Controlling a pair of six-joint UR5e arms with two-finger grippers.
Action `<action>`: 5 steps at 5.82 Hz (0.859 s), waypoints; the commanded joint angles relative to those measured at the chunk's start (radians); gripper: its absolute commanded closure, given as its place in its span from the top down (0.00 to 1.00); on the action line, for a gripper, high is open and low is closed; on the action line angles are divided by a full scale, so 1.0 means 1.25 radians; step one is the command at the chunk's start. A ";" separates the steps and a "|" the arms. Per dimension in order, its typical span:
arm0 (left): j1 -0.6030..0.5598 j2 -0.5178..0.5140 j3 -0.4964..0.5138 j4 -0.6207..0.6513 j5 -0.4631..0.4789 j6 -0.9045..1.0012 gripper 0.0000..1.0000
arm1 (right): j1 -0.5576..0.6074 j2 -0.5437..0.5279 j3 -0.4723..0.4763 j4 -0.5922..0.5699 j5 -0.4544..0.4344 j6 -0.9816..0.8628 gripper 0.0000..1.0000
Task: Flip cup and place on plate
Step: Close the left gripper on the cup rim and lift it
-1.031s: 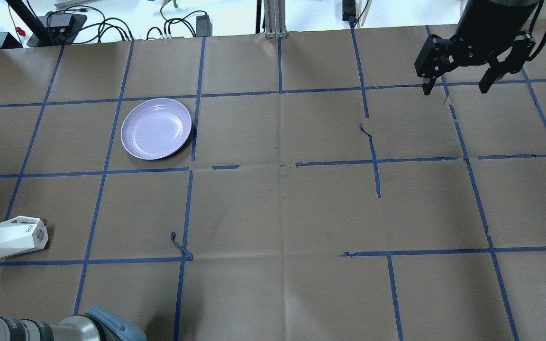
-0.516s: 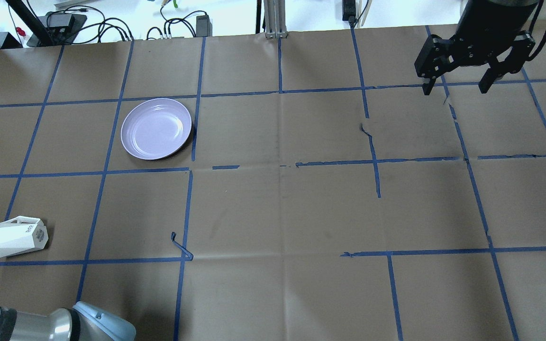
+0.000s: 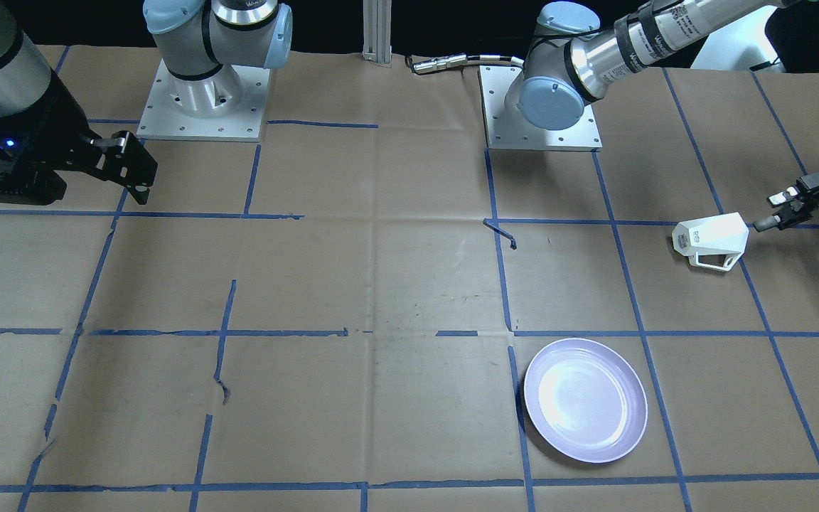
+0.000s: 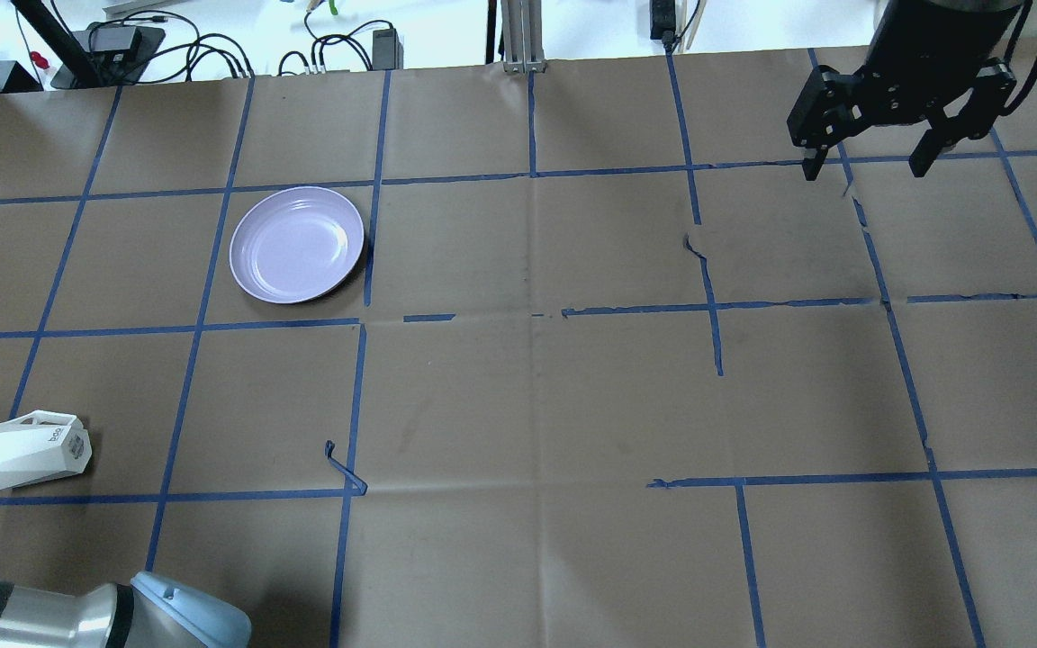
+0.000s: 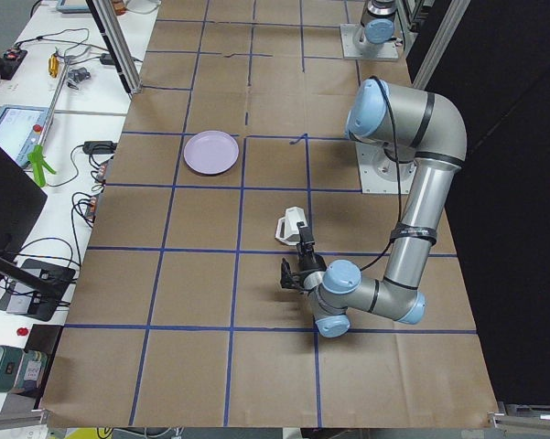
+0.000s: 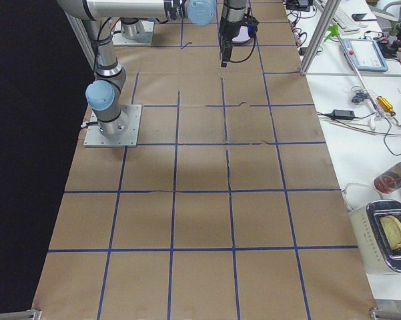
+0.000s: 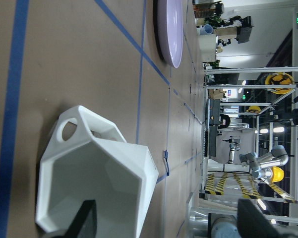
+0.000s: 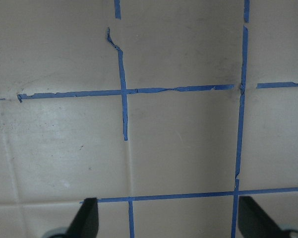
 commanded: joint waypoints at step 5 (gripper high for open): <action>-0.004 -0.047 0.001 -0.054 -0.025 0.099 0.00 | 0.000 0.000 0.000 0.001 0.000 0.000 1.00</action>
